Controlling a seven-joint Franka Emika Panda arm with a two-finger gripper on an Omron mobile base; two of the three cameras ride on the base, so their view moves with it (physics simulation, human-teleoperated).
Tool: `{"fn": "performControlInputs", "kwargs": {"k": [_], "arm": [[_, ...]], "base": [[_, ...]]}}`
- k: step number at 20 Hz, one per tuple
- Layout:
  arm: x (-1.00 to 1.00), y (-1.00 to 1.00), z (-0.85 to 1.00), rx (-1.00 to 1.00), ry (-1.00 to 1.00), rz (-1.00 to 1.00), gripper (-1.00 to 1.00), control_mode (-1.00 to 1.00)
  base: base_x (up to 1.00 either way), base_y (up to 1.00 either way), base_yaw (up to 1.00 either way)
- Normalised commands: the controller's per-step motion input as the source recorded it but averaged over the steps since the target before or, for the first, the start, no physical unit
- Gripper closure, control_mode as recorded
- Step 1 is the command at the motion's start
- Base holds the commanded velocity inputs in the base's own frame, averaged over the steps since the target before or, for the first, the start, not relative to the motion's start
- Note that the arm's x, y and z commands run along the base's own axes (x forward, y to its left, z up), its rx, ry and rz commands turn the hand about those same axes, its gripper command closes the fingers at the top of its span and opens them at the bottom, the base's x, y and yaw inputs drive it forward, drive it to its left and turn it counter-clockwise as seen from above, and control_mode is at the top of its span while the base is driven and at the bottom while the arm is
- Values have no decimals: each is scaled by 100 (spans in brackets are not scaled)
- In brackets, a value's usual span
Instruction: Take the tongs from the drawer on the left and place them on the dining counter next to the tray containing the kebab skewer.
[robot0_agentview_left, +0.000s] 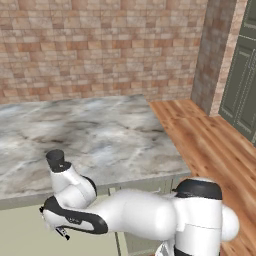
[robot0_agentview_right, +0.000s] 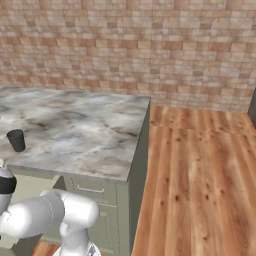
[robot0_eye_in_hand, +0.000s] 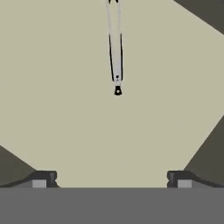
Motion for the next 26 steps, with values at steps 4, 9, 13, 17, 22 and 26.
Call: {"fn": "performControlInputs", "kwargs": {"k": [4, 9, 13, 17, 22, 26], "arm": [[3, 33, -32, 0, -14, 0, -100, -100], [13, 23, -45, 0, -9, 0, -100, -100], [30, 8, -38, 0, -8, 0, -100, -100], [33, 9, -20, 0, -3, 0, -100, -100], [25, 16, -23, 0, 0, 0, -100, -100], [26, 15, -29, 0, 0, 0, -100, -100]], "base": [[0, 0, 0], [0, 0, 0], [0, 0, 0], [0, 0, 0], [0, 0, 0], [0, 0, 0]]}}
